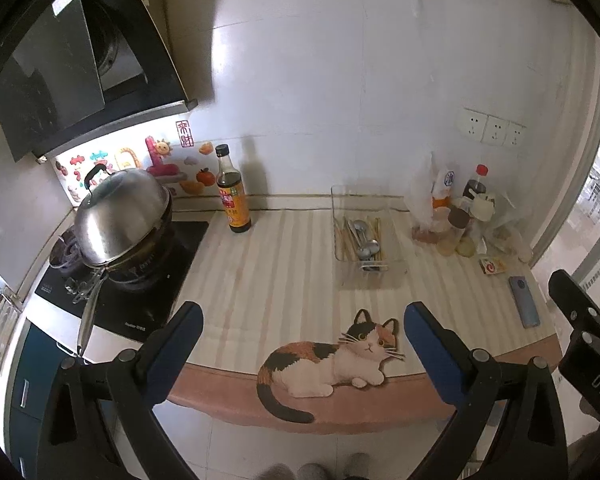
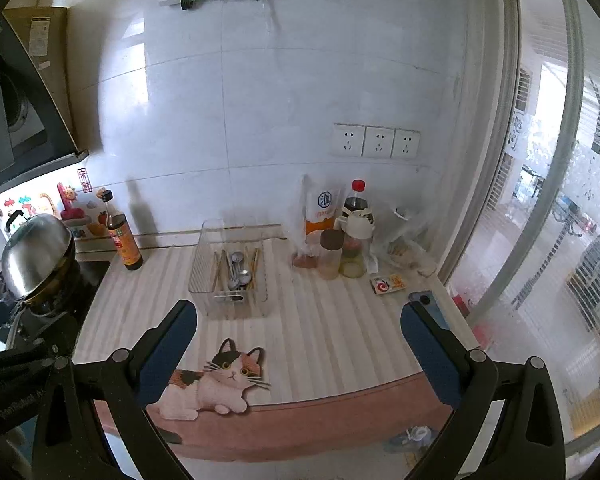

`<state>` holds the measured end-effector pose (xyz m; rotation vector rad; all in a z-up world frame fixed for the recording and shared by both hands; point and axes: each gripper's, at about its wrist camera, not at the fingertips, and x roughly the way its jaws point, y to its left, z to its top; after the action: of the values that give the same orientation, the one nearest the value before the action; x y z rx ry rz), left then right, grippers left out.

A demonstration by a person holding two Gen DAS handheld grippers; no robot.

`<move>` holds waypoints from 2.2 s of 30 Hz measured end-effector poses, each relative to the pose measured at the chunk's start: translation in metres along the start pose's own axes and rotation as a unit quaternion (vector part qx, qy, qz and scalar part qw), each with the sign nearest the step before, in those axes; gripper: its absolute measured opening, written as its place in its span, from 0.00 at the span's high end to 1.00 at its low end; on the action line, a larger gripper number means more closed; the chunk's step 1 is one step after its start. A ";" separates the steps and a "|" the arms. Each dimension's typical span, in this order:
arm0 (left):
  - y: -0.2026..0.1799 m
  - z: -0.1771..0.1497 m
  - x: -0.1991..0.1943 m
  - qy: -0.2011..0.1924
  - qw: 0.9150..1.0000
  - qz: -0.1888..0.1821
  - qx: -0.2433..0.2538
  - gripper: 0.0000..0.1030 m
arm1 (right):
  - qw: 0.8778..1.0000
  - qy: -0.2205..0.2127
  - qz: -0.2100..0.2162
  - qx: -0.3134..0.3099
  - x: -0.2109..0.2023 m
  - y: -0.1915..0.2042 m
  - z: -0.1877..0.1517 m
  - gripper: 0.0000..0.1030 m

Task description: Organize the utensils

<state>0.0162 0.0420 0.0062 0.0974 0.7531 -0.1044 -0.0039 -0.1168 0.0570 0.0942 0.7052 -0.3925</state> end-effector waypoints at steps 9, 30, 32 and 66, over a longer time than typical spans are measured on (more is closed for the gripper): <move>-0.009 0.003 0.000 -0.001 1.000 0.008 -0.009 0.00 | 1.000 -0.001 0.007 -0.006 0.006 -0.011 0.009 0.00; -0.015 0.008 0.001 -0.008 1.000 0.018 -0.012 0.00 | 0.999 -0.001 0.023 -0.024 0.017 -0.009 0.015 0.00; -0.015 0.009 0.000 -0.009 1.000 0.020 -0.012 0.00 | 0.999 -0.001 0.023 -0.023 0.018 -0.009 0.015 0.00; -0.010 0.014 -0.001 -0.013 1.000 0.024 -0.015 0.00 | 1.000 -0.004 0.017 -0.018 0.010 0.011 0.015 0.00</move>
<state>0.0231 0.0300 0.0164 0.0863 0.7266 -0.0488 0.0162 -0.1127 0.0616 0.0710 0.7012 -0.3472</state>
